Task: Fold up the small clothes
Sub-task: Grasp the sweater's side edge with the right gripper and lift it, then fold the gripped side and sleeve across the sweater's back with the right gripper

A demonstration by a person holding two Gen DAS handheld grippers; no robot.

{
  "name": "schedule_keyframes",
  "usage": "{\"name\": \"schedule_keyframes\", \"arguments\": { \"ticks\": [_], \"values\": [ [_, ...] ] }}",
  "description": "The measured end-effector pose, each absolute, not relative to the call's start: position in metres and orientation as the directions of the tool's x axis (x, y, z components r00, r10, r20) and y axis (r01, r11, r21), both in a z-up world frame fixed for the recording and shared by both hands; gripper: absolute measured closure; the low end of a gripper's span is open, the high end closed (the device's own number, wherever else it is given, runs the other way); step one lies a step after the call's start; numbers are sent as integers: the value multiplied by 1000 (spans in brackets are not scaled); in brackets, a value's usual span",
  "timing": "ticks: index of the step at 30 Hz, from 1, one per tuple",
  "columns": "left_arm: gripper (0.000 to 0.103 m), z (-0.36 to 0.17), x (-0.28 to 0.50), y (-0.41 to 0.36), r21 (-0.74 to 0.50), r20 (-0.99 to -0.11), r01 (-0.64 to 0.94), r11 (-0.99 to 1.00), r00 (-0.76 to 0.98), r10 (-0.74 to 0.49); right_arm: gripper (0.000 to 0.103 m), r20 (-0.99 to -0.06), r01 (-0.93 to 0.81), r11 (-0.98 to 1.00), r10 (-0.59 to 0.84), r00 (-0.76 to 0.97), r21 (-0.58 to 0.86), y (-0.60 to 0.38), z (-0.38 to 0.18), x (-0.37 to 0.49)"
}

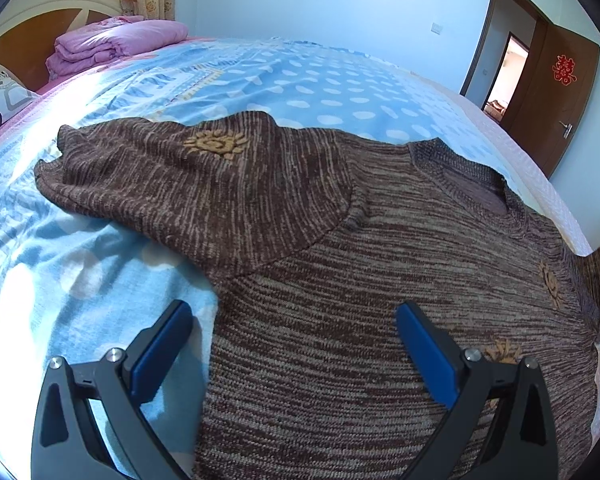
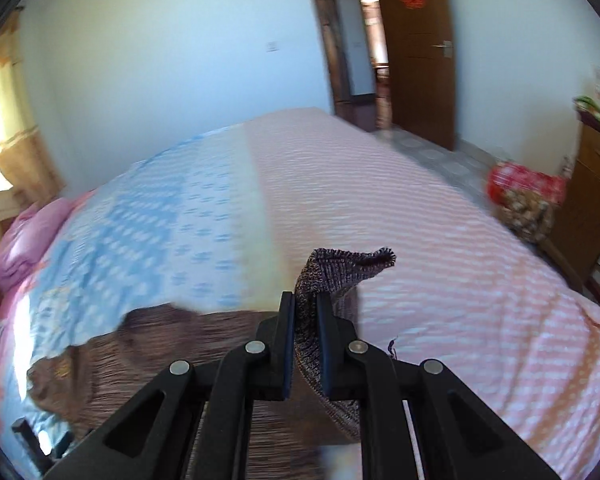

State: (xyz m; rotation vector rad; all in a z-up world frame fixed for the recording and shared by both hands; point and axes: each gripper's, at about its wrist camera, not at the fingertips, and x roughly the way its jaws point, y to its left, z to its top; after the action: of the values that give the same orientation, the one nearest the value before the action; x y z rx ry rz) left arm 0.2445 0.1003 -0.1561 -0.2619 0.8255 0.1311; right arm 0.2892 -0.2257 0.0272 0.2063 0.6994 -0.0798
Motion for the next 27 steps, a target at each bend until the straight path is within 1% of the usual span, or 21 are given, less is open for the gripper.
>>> {"name": "schedule_keyframes", "arguments": {
  "ticks": [2, 4, 9, 13, 16, 18, 19, 20, 21, 22, 23, 25, 26, 27],
  "values": [
    [0, -156, 244, 101, -188, -736, -214, 959, 677, 7, 93, -653, 63, 984, 64, 755, 169, -178, 21, 299],
    [0, -156, 244, 101, -196, -732, -211, 958, 682, 0, 93, -660, 14, 987, 98, 745, 162, -138, 8, 307],
    [0, -156, 243, 102, -213, -722, -206, 955, 691, -12, 93, -700, -47, 984, 155, 697, 171, -61, -50, 322],
    [0, -157, 242, 103, -214, -720, -203, 956, 694, -14, 93, -737, -64, 982, 175, 652, 177, -29, -94, 332],
    [0, -157, 241, 104, -223, -716, -200, 954, 698, -21, 93, -746, -74, 979, 191, 638, 188, -22, -113, 338],
    [0, -157, 241, 104, -228, -713, -199, 953, 701, -24, 92, -743, -101, 970, 236, 627, 223, -23, -122, 339],
    [0, -157, 241, 104, -229, -712, -199, 953, 702, -25, 89, -736, -119, 960, 270, 621, 252, -24, -125, 339],
    [0, -157, 241, 104, -229, -712, -199, 953, 702, -25, 89, -723, -153, 943, 325, 609, 296, -24, -129, 339],
    [0, -157, 242, 104, -227, -712, -198, 953, 702, -24, 75, -719, -181, 928, 367, 590, 326, -23, -131, 340],
    [0, -157, 242, 104, -227, -712, -198, 953, 702, -24, 55, -718, -203, 916, 399, 571, 347, -22, -132, 341],
    [0, -157, 242, 104, -227, -712, -198, 954, 702, -24, 50, -712, -213, 906, 419, 563, 365, -24, -130, 340],
    [0, -157, 242, 104, -225, -714, -199, 954, 700, -22, 50, -659, -217, 892, 441, 610, 396, -38, -117, 331],
    [0, -158, 242, 104, -223, -714, -199, 954, 700, -21, 50, -617, -197, 897, 418, 667, 395, -53, -107, 321],
    [0, -158, 242, 104, -223, -714, -198, 955, 700, -21, 50, -593, -160, 911, 373, 714, 380, -65, -100, 314]
  ]
}}
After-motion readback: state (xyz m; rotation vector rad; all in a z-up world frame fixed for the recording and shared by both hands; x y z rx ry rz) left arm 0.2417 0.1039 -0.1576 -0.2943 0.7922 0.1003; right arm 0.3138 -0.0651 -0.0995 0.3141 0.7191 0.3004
